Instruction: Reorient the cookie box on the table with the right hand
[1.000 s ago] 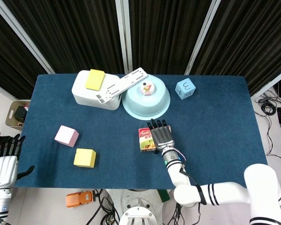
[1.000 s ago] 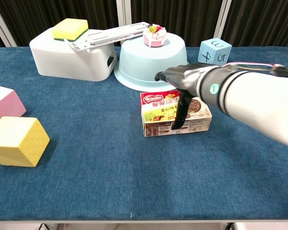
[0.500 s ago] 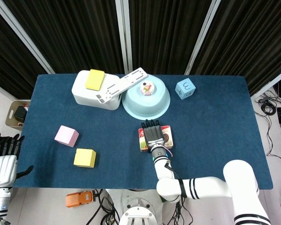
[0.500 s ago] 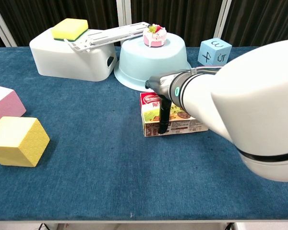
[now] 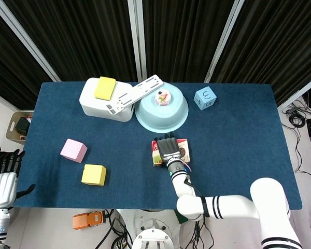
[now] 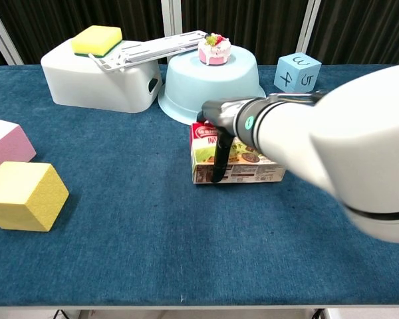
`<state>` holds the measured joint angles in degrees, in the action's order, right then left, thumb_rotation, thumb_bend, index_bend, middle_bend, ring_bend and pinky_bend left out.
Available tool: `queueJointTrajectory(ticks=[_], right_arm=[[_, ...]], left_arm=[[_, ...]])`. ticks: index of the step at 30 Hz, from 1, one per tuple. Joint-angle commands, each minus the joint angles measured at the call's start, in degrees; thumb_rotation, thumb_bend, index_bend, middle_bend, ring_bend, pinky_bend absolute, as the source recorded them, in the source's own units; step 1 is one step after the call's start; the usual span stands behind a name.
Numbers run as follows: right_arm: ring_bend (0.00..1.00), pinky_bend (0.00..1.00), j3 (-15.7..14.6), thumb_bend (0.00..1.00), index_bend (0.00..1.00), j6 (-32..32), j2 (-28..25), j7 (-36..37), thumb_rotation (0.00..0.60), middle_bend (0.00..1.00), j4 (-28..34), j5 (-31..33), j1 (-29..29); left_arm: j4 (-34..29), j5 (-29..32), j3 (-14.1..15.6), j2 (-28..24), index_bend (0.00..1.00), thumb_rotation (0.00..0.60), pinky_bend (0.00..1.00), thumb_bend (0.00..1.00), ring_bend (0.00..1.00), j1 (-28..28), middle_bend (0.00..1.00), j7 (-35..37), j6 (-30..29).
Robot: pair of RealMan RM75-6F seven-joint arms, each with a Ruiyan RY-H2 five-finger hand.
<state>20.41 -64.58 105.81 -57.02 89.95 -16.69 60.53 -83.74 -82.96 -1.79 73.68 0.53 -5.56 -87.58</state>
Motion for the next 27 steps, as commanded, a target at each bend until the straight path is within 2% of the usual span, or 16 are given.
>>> queueJointTrajectory(ticks=[1, 5, 7, 13, 16, 21, 23, 27], right_arm=[[0.21, 0.17, -0.70, 0.20, 0.52, 6.72, -8.12, 14.85, 0.600, 0.34, 6.91, -10.43, -8.27], [0.22, 0.18, -1.07, 0.20, 0.52, 10.76, -13.22, 30.19, 0.600, 0.34, 9.23, -22.43, -15.63], [0.24, 0.19, -0.92, 0.20, 0.52, 12.57, -15.01, 40.08, 0.600, 0.35, 9.10, -29.09, -19.67], [0.26, 0.23, -0.62, 0.20, 0.53, 16.10, -17.02, 71.81, 0.600, 0.36, 4.41, -49.44, -27.96], [0.27, 0.24, -1.81, 0.20, 0.54, 14.47, -16.25, 88.50, 0.600, 0.37, -1.43, -59.69, -29.70], [0.27, 0.24, -5.21, 0.20, 0.54, 9.30, -13.10, 109.08, 0.600, 0.37, -11.76, -70.37, -29.36], [0.27, 0.24, -6.74, 0.20, 0.54, 6.56, -10.85, 115.60, 0.600, 0.37, -17.04, -73.04, -28.95], [0.27, 0.24, -9.13, 0.20, 0.54, 2.64, -6.45, 123.51, 0.600, 0.37, -26.36, -75.64, -28.11]], left_arm=[[0.21, 0.05, 0.03, 0.04, 0.00, 0.600, 0.00, 0.13, 0.00, 0.07, 0.00, 0.17, -0.01], [0.12, -0.10, -0.01, 0.07, 0.00, 0.600, 0.00, 0.13, 0.00, -0.01, 0.00, 0.11, -0.05], [-0.11, -0.37, 0.01, 0.06, 0.00, 0.600, 0.00, 0.13, 0.00, -0.04, 0.00, -0.11, -0.24], [-0.92, -0.51, 0.05, -0.10, 0.00, 0.600, 0.00, 0.13, 0.00, 0.02, 0.00, -0.93, -0.48], [-1.31, -0.51, 0.11, -0.11, 0.00, 0.600, 0.00, 0.13, 0.00, 0.03, 0.00, -1.31, -0.46], [-1.87, -0.57, 0.18, -0.03, 0.00, 0.600, 0.00, 0.13, 0.00, -0.10, 0.00, -1.96, -0.24], [-2.03, -0.53, 0.17, 0.05, 0.00, 0.600, 0.00, 0.13, 0.00, -0.10, 0.00, -2.07, -0.25], [-2.07, -0.22, 0.17, 0.09, 0.00, 0.600, 0.00, 0.13, 0.00, -0.10, 0.00, -2.24, 0.01]])
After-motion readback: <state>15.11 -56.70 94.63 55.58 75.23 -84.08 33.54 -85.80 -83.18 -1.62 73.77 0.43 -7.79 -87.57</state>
